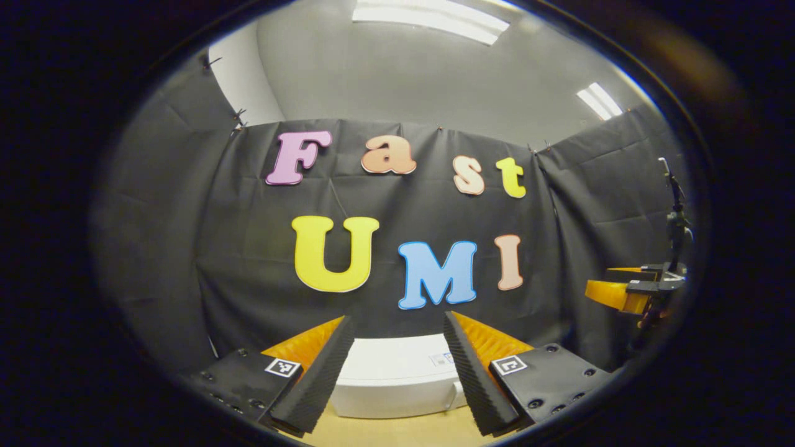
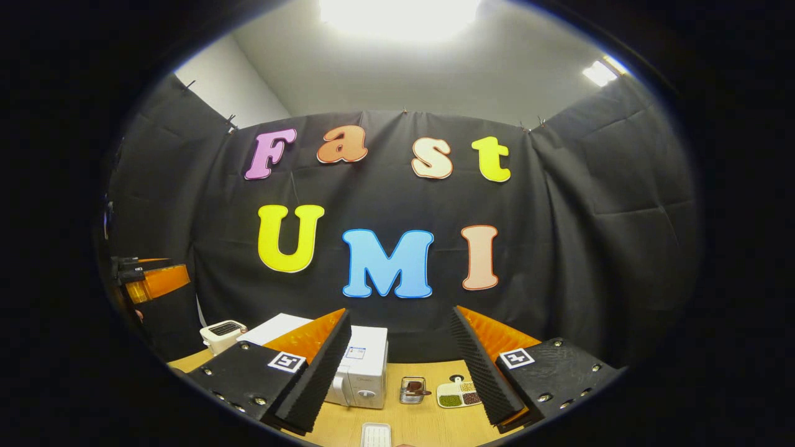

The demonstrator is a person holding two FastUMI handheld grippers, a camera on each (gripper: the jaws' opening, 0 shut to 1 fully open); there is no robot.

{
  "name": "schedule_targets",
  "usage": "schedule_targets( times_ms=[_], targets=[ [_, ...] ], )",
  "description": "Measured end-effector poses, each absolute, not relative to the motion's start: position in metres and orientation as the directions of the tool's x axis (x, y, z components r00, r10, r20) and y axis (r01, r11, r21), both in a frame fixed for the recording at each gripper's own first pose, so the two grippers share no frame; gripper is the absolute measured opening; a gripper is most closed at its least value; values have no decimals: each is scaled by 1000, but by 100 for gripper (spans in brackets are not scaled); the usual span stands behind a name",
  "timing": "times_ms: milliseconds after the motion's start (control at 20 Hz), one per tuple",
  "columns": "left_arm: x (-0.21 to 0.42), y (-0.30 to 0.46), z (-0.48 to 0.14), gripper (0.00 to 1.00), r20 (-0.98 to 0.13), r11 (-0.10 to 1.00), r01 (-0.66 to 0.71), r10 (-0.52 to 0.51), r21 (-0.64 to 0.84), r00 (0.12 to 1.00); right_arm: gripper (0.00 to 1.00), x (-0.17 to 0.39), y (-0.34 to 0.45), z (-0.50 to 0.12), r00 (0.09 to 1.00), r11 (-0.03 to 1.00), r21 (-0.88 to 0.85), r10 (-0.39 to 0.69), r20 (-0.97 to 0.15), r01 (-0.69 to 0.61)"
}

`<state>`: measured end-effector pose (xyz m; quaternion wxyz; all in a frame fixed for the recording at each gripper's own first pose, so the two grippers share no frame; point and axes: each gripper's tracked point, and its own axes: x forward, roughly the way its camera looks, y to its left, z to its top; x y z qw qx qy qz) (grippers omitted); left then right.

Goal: Open the microwave oven with the left hand, put the food in, and close the microwave oven.

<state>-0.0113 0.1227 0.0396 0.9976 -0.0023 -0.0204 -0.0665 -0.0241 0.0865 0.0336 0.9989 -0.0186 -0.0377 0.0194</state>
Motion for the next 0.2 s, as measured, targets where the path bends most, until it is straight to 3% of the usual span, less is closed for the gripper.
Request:
schedule_targets(
  times_ms=[200],
  targets=[
    [-17, 130, 39, 94, 52, 991, 136, -136, -2, 989, 98, -30, 99, 34, 996, 998, -41, 48, 72, -45]
  ],
)
